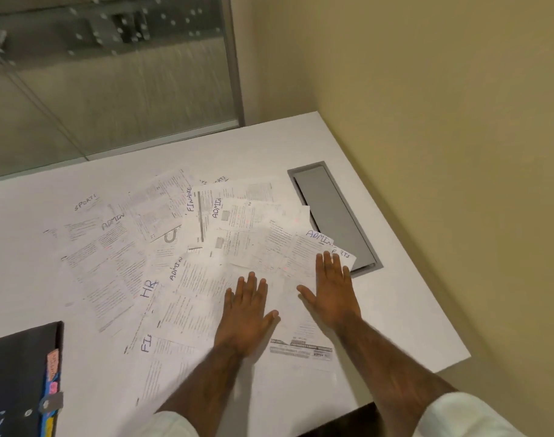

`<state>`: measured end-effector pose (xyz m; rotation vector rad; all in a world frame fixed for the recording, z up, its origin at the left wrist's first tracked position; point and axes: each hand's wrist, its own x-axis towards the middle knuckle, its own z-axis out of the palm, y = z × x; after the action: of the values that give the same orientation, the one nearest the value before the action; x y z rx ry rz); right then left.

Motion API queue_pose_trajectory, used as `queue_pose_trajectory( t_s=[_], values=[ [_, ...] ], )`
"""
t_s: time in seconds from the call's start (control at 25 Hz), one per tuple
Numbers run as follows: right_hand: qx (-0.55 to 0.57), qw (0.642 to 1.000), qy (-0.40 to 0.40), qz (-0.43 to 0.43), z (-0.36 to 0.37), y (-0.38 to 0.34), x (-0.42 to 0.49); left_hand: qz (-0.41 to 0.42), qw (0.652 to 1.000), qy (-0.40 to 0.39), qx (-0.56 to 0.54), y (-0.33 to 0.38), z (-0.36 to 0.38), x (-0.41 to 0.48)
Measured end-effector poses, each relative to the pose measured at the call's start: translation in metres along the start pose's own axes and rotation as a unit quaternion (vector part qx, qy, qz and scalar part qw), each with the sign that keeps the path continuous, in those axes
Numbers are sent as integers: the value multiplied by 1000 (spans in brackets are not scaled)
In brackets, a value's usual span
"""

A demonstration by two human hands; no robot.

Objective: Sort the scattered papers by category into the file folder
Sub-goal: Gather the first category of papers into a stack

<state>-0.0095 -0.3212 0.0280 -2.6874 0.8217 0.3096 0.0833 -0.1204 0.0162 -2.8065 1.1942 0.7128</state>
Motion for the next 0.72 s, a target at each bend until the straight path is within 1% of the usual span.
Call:
queue_pose_trajectory(
  t_s=[0.2, 0.32, 0.48, 0.64, 0.72],
  values=[
    [27, 999, 5, 27, -6, 25, 50, 0, 999, -30, 29, -4, 2, 39],
    [23, 999, -2, 36, -4, 30, 71, 9, 998, -54, 23, -9, 14, 44],
    [23, 998, -8, 49, 1, 30, 87, 12, 999, -47, -4, -10, 20, 42],
    [58, 995, 55, 54, -4, 29, 99, 9, 999, -45, 5, -8, 19, 43],
    [99, 989, 84, 74, -11, 28, 107, 6, 999, -48, 17, -8, 19, 44]
  ],
)
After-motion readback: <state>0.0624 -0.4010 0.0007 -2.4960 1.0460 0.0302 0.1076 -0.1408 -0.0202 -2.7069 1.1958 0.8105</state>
